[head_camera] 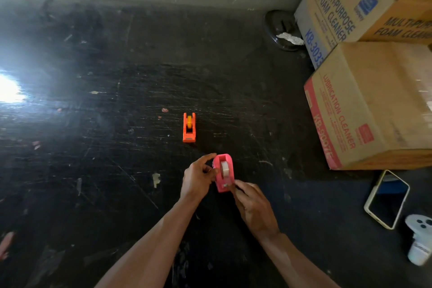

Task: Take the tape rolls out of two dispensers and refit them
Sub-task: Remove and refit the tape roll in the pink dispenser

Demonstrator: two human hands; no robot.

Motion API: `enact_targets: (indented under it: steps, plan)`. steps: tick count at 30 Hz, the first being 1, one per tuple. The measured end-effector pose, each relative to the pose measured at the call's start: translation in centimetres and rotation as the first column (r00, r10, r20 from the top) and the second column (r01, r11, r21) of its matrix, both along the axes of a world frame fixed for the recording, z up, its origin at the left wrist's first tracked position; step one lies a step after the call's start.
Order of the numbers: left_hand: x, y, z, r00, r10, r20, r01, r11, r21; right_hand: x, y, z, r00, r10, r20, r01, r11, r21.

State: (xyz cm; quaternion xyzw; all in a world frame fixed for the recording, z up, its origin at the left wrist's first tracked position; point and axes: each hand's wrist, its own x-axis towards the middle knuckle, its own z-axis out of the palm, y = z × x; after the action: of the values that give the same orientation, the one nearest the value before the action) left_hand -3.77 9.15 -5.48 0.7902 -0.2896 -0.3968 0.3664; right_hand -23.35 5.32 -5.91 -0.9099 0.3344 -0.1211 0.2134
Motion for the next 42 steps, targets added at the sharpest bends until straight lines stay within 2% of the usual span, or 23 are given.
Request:
enact_targets:
  steps: [4, 8, 10, 23, 36, 40, 42]
  plan:
    - [0.0, 0.0, 0.1, 0.999, 0.018, -0.033, -0.019, 1.0, -0.011, 0.9, 0.9, 0.7, 0.982, -0.175, 0.073, 0.164, 0.977, 0.14]
    - [-0.1, 0.1, 0.2, 0.999, 0.014, -0.042, -0.014, 1.0, -0.008, 2.0, 1.6, 1.4, 0.917, -0.397, 0.042, 0.353, 0.856, 0.377]
    - [-0.1, 0.1, 0.2, 0.998, 0.012, -0.058, -0.012, 1.0, -0.005, 2.8, 1.7, 1.5, 0.895, -0.446, 0.007, 0.401, 0.81, 0.429]
    - [0.6, -0.1, 0.6, 0.997, 0.012, -0.078, -0.014, 1.0, -0.021, 6.1, 2.1, 0.8, 0.848, -0.517, -0.116, 0.517, 0.757, 0.4]
    - [1.4, -0.1, 0.8, 0.994, -0.026, -0.107, 0.023, 0.999, -0.028, 6.3, 2.1, 0.4, 0.822, -0.562, -0.089, 0.548, 0.739, 0.393]
    - [1.9, 0.4, 0.9, 0.996, 0.045, -0.072, -0.048, 0.998, -0.031, 6.6, 1.8, 0.1, 0.804, -0.587, -0.094, 0.578, 0.734, 0.355]
    - [2.1, 1.2, 0.8, 0.993, 0.114, 0.016, -0.114, 0.993, -0.02, 6.8, 1.4, 0.2, 0.792, -0.604, -0.092, 0.593, 0.724, 0.352]
